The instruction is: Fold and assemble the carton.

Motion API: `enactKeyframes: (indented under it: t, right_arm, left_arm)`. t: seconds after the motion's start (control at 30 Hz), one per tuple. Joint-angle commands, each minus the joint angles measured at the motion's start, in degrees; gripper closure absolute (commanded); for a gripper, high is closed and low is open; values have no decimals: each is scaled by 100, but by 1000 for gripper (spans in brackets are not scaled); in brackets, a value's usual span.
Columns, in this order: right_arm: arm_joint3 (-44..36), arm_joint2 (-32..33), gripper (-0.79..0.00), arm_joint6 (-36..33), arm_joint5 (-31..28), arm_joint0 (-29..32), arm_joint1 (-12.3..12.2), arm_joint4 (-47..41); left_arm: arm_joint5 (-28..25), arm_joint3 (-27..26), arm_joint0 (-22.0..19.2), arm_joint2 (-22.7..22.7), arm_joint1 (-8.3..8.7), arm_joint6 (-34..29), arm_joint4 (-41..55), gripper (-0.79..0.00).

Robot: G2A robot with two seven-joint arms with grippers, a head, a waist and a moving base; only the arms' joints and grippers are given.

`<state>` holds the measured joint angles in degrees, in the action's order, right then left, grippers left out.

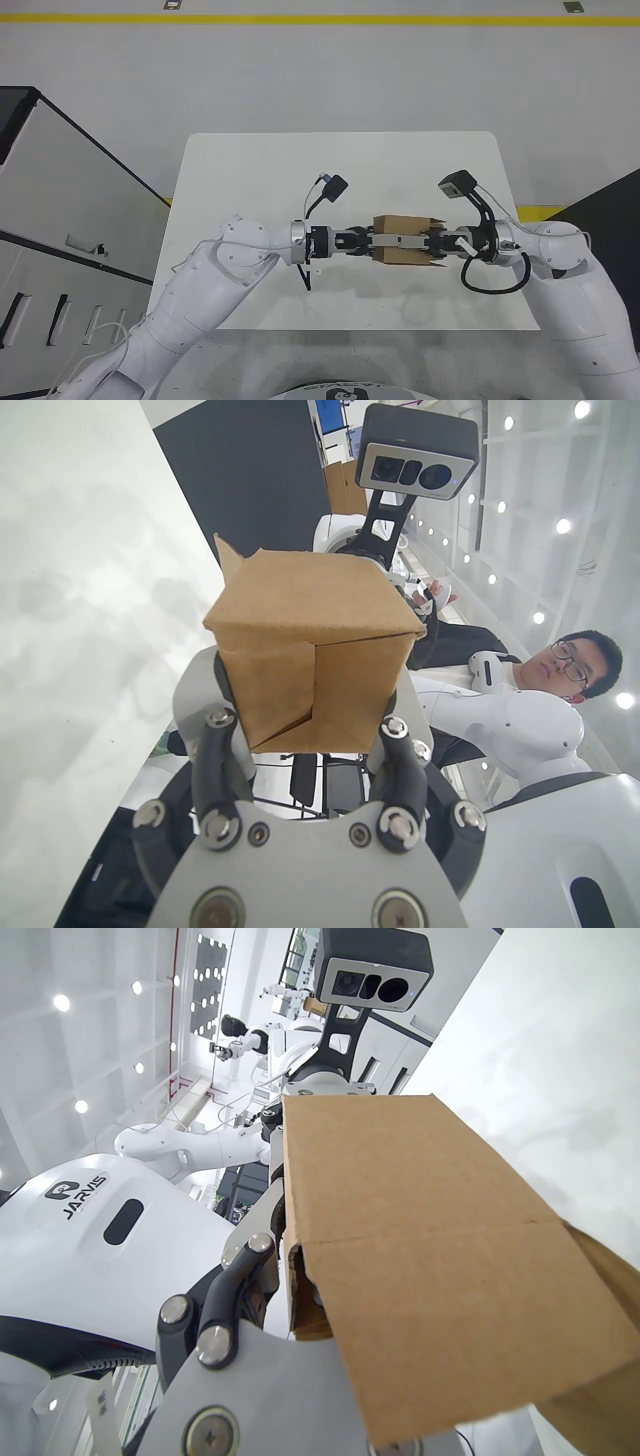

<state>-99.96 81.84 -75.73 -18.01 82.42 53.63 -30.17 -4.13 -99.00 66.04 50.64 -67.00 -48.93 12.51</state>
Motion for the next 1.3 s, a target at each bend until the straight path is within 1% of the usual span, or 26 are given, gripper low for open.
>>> enactKeyframes:
  t: [0.0, 0.03, 0.07, 0.1, 0.13, 0.17, 0.27, 0.37, 0.43, 0.5, 0.57, 0.63, 0.67, 0.8, 0.87, 0.93, 0.97, 1.0, 1.13, 1.17, 1.2, 1.23, 1.27]
  right_arm:
    - [13, 1, 0, 1, -1, -5, -3, 9]
    - [16, 0, 0, 1, -1, -8, -5, 9]
    - [25, 0, 0, -1, -5, -11, -6, 8]
    - [38, 4, 0, 4, -10, -13, -8, 7]
    - [49, 7, 0, 2, -11, -16, -10, 15]
    - [56, 10, 0, 4, -13, -19, -12, 15]
    - [81, 20, 0, 0, -14, -28, -18, 20]
    - [97, 26, 0, -1, -19, -35, -23, 13]
    - [104, 25, 0, -3, -20, -41, -26, 8]
    - [113, 16, 0, -3, -26, -54, -27, -7]
    - [127, 0, 0, -17, -28, -73, -28, -13]
    - [144, -13, 0, -24, -32, -91, -29, -20]
    - [151, -18, 0, -24, -34, -98, -30, -21]
    - [192, -23, 0, -30, -33, -118, -35, -23]
    - [202, -25, 0, -25, -36, -123, -37, -25]
    - [205, -29, 0, -18, -38, -127, -39, -25]
    - [207, -31, 0, -16, -37, -130, -40, -25]
    - [211, -32, 0, -11, -37, -134, -41, -26]
    - [246, -31, 0, 13, -38, -148, -45, -27]
    - [254, -29, -15, 9, -36, -154, -46, -32]
    - [263, -23, -126, 14, -39, -161, -47, -46]
    - [272, -19, -219, 13, -39, -166, -49, -52]
    - [278, -14, -271, 14, -41, -171, -50, -64]
  left_arm:
    - [-20, 6, -3, 3, -3, -8, 21, -628]
    - [-27, 13, -5, 4, -4, -11, 24, -705]
    - [-42, 13, -8, 9, -6, -9, 37, -727]
    - [-63, 18, -8, 14, -7, -6, 50, -730]
    - [-74, 25, -8, 16, -8, -9, 55, -760]
    - [-81, 28, -10, 18, -9, -11, 61, -770]
    - [-94, 47, -18, 27, -12, -23, 75, -754]
    - [-103, 68, -23, 32, -14, -16, 58, -699]
    - [-100, 84, -27, 31, -17, -8, 50, -693]
    - [-89, 99, -34, 26, -20, -5, 40, -643]
    - [-80, 107, -41, 22, -25, -1, 46, -619]
    - [-84, 122, -48, 18, -29, 0, 46, -566]
    - [-88, 132, -52, 17, -31, 0, 47, -523]
    - [-113, 164, -66, 7, -41, -3, 80, -486]
    - [-124, 178, -79, 2, -46, -15, 83, -483]
    - [-127, 194, -91, -2, -50, -17, 87, -453]
    - [-129, 201, -96, -3, -52, -18, 89, -453]
    - [-131, 207, -101, -4, -54, -19, 90, -428]
    - [-139, 236, -112, -5, -61, -28, 96, -397]
    - [-138, 245, -116, -5, -62, -35, 103, -388]
    - [-141, 253, -121, -3, -63, -39, 105, -388]
    - [-144, 260, -124, -3, -65, -42, 107, -385]
    - [-145, 270, -126, 0, -66, -38, 110, -382]
